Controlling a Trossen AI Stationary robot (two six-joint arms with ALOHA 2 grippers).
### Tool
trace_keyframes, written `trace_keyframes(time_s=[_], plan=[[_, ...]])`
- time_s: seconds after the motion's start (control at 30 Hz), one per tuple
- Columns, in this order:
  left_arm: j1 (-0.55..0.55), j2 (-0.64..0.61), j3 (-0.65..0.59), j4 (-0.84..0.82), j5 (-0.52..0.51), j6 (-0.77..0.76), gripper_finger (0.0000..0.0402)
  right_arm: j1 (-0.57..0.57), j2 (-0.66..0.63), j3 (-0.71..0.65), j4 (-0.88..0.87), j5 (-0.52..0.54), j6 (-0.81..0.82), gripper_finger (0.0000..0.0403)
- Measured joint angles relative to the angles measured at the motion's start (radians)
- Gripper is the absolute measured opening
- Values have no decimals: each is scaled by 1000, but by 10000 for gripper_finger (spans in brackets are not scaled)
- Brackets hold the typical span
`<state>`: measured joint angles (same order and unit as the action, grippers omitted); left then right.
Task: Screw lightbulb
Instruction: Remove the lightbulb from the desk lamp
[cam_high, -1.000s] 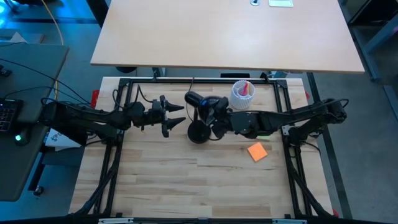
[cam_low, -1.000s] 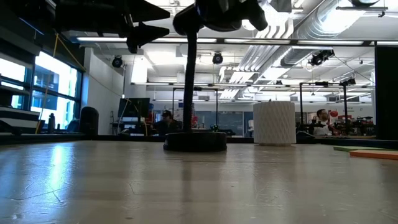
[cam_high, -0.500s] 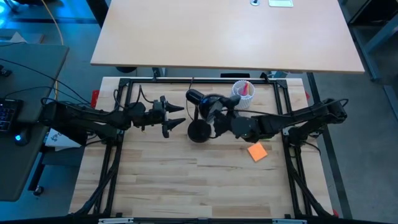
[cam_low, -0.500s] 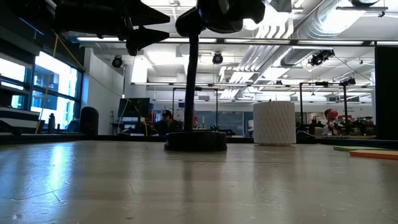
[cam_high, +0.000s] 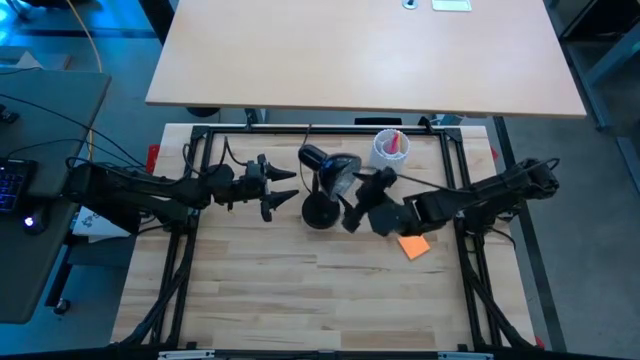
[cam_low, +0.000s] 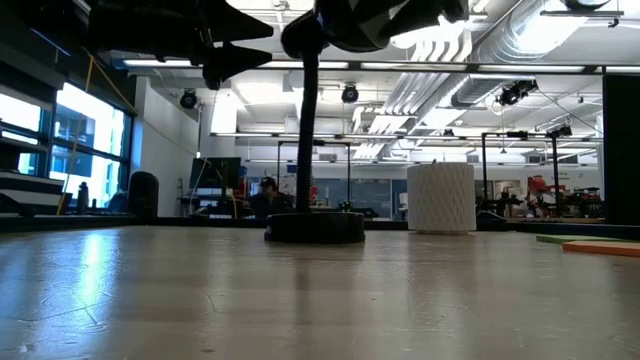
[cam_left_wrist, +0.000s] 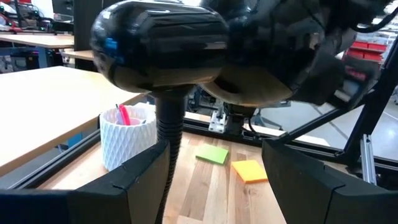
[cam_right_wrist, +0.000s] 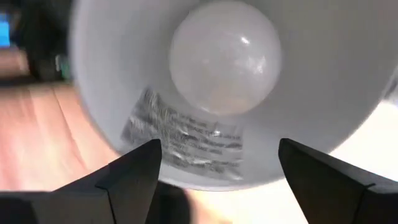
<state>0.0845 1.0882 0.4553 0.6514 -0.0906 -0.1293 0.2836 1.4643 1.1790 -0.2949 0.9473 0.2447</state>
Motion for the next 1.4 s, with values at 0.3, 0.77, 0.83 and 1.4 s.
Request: trace_keyframes(time_s=[0.3, 0.77, 0.83, 1.4], plan=[[0, 0, 0, -1, 0, 0, 252, -60, -8, 0, 79, -117, 290, 323], [0, 0, 0, -3, 1, 2, 252, -143, -10, 0, 225, -195, 188, 313], [0, 0, 0, -3, 1, 1, 252, -154, -10, 0, 226, -222, 131, 299], [0, 0, 0, -3, 1, -37, 252, -122, -10, 0, 235, -81, -1146, 243]])
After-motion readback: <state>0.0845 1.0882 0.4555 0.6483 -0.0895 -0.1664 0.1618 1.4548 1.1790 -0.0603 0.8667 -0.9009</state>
